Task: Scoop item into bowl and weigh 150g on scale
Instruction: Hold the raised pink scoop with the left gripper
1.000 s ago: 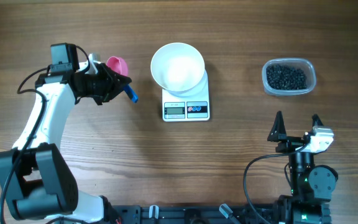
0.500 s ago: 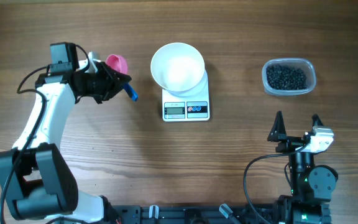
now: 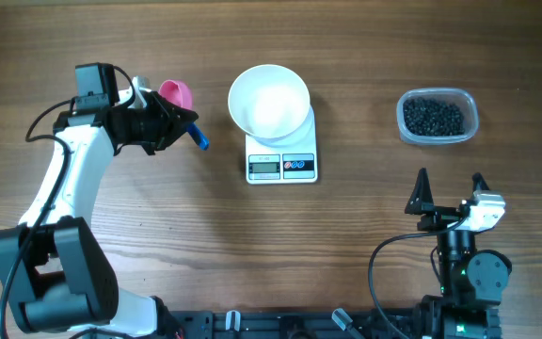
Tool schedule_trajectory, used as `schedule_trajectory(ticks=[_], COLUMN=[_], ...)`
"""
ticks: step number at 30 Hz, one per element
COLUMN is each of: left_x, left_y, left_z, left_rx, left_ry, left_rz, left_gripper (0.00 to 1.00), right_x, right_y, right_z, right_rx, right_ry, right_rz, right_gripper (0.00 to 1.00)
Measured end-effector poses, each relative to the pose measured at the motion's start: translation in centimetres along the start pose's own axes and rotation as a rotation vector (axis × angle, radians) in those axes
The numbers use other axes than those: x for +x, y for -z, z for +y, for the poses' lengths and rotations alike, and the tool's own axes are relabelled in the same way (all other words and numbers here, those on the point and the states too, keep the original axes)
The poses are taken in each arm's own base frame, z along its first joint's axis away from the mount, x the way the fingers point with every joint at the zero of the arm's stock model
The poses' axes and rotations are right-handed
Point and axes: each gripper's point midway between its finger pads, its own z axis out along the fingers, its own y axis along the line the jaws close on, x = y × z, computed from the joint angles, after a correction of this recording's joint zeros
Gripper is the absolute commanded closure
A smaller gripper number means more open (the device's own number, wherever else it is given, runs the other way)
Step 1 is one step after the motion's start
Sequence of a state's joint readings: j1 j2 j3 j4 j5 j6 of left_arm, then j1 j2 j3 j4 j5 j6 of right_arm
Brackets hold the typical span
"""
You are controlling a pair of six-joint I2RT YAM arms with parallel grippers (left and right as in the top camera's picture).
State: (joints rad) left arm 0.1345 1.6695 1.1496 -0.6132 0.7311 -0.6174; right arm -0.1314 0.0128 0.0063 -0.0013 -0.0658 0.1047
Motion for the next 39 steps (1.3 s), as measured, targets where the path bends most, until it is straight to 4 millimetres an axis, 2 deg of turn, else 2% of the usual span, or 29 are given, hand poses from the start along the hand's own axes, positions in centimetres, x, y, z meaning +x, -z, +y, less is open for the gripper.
schedule_trajectory(ticks=[39], left_x=[-0.35], left_y=[0.00], left_z=[-0.30], left_rx=[0.011], left_ry=[-0.001], left_rz=[-0.013], left_gripper=[0.96], right_x=[0.00], right_y=[0.00], right_z=[0.00], right_rx=[0.000], right_ry=[0.000], right_rz=[0.000], right_gripper=[0.00])
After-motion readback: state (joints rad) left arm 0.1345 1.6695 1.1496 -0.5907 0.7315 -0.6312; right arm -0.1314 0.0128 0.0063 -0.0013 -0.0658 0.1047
